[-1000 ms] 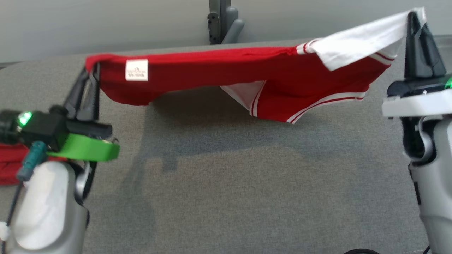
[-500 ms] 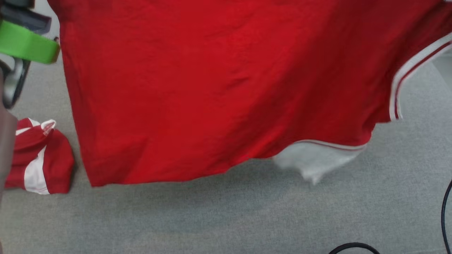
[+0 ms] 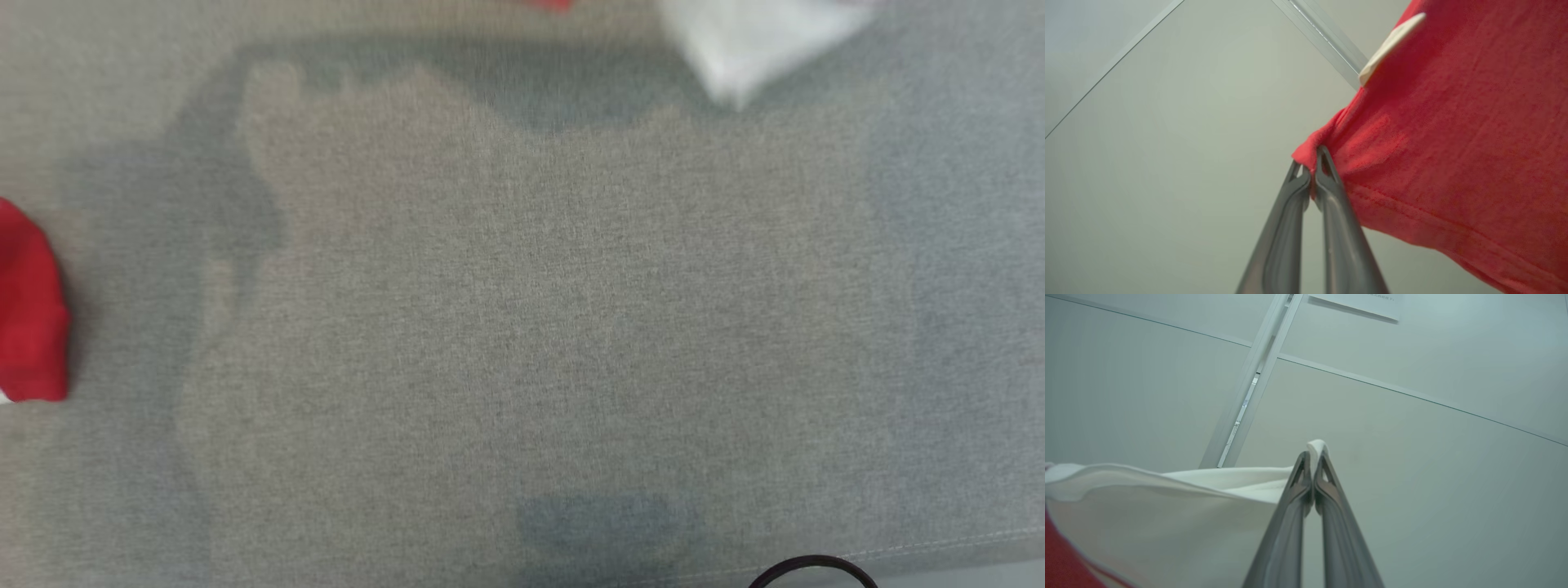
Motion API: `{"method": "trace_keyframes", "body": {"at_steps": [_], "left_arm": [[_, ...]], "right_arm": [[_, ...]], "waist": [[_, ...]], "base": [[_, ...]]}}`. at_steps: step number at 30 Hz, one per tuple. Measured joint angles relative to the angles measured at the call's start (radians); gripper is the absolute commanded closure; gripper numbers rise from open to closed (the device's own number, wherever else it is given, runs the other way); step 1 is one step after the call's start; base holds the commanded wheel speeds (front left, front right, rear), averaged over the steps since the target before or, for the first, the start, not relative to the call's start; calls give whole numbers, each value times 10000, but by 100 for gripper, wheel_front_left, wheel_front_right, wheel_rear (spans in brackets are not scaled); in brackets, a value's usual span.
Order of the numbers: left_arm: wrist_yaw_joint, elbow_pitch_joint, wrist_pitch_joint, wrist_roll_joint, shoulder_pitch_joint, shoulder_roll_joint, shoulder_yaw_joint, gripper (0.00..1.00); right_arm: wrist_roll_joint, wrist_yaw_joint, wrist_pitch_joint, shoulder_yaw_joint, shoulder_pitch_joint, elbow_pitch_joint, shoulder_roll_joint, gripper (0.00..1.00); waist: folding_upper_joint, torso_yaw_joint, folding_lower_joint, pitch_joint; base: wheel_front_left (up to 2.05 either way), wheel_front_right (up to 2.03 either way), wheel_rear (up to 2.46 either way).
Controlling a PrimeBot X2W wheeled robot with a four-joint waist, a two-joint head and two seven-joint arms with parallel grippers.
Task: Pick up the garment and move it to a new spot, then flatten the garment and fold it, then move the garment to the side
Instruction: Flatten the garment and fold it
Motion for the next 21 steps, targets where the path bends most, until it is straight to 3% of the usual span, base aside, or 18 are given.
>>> {"method": "trace_keyframes", "body": {"at_steps": [4, 8, 12, 16, 21], "left_arm": [[234, -151, -79, 508, -1870, -132, -38, 100], [387, -368, -84, 439, -1707, -276, -100, 100], [571, -180, -82, 73, -153, -284, -109, 100], [1058, -274, -82, -587, 2080, -686, 228, 100], [1358, -585, -82, -1120, 5296, -1361, 757, 100]], "right_arm": [[-811, -2, -86, -681, -1452, 370, 40, 100], [-731, -2, -107, -692, -1102, 359, 184, 100], [-44, -2, -105, -439, 573, 205, 280, 100], [761, -2, -105, -119, 3054, -449, 247, 100], [1735, 0, -107, -826, 6483, -1289, 366, 100]], "waist": [[-1, -97, 0, 1115], [0, -191, 2, 1821], [1, -311, 2, 2297], [1, -441, 0, 2445], [0, -511, -3, 2096]], "base": [[0, 0, 0], [0, 0, 0], [0, 0, 0], [0, 0, 0], [0, 0, 0]]}}
